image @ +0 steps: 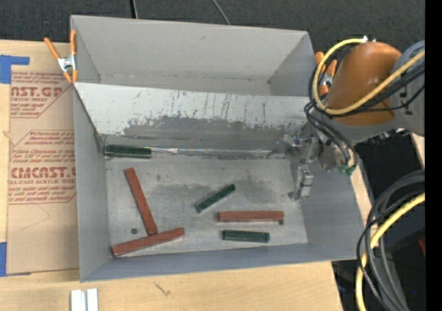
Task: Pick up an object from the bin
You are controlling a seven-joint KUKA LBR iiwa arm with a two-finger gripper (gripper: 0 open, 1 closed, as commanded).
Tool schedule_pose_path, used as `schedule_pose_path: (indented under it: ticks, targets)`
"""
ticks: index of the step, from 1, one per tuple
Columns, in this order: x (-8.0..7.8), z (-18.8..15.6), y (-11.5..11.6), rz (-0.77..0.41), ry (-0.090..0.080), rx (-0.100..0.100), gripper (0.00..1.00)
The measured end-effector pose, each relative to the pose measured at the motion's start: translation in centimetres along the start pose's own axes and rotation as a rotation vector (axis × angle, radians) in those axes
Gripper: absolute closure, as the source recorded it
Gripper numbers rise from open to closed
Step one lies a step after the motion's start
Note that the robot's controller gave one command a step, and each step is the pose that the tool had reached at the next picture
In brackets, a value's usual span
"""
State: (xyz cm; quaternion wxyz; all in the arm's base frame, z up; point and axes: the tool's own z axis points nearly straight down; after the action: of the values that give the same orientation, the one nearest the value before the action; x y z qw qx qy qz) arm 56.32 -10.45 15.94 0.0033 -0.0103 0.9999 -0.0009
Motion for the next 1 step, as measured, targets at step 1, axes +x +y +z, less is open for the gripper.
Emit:
schedule_pose_path:
  ticks: [1]
  targets:
    - [0.10, 6.75, -0.77, -0.068, 0.000, -0.001, 0.00]
